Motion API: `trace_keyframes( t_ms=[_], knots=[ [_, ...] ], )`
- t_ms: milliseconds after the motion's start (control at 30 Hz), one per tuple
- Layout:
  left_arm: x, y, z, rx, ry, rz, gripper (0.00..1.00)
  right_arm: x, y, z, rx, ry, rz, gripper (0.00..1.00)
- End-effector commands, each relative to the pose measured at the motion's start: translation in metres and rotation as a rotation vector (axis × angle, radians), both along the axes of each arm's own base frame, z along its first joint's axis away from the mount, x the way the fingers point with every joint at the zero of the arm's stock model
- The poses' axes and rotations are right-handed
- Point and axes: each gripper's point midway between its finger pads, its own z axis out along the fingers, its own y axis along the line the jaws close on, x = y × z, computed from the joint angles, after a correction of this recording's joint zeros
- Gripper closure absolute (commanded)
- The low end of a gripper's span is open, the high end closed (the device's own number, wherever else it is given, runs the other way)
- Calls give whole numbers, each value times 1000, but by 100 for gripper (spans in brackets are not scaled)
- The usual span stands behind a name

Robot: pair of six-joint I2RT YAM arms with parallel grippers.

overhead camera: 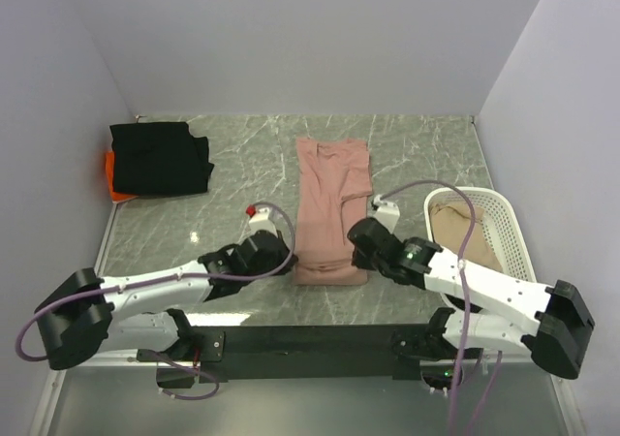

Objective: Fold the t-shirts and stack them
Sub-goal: Fold the tshirt

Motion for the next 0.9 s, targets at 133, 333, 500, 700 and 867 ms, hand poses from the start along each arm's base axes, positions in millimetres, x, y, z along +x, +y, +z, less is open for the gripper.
trace_keyframes(
  t_ms=[133,333,500,700,867],
  knots=[
    [71,-11,28,62,-128,-58,99,75,2,25,-67,-112,41,100],
    [117,-12,22,113,-129,-61,99,118,-2,18,-92,-91,30,100],
    [146,-19,16,129,-118,-82,99,142,-2,9,-117,-64,37,100],
    [172,-21,6,155,-100,-89,99,159,-12,-7,-134,-27,13,100],
    [185,-20,-5,177,-80,-87,100,170,-19,-12,-134,-19,1,100]
  ],
)
